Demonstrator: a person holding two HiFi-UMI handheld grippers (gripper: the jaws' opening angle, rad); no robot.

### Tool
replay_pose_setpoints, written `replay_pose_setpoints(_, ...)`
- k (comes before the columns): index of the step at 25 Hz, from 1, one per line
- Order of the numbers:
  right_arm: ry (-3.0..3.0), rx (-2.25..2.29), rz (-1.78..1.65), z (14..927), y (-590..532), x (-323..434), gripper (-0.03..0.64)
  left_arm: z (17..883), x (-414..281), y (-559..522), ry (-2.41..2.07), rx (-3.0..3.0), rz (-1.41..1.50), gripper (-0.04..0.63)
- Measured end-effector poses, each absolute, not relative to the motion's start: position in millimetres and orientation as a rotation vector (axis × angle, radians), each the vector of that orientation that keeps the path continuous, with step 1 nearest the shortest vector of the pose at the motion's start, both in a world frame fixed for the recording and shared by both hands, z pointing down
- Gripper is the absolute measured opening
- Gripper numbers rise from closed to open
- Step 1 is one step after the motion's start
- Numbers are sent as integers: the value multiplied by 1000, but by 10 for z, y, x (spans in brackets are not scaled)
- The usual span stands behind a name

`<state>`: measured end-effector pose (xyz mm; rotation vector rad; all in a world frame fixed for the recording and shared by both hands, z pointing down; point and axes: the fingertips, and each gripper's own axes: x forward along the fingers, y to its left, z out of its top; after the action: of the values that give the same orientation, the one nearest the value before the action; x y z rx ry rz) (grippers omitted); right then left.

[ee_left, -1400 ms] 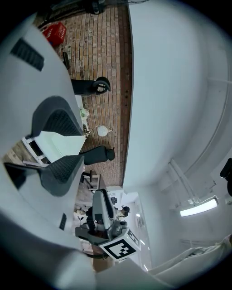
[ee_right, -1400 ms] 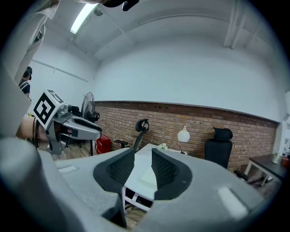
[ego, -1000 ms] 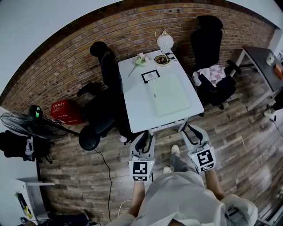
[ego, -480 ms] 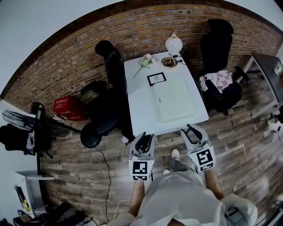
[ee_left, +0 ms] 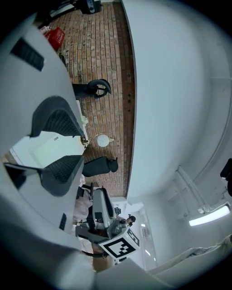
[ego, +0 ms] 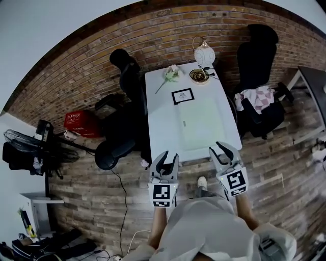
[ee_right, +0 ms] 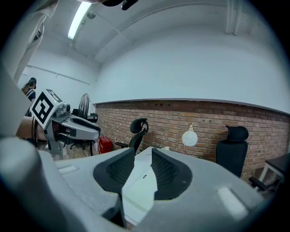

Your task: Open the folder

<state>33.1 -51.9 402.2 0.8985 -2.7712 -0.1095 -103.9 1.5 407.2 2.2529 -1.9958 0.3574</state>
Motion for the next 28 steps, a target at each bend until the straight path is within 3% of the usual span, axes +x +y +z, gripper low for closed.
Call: replay_pose_setpoints(28, -2772, 750, -41, 4306, -1844, 251, 118, 4297, -1040, -1251, -2019, 2140, 431, 130)
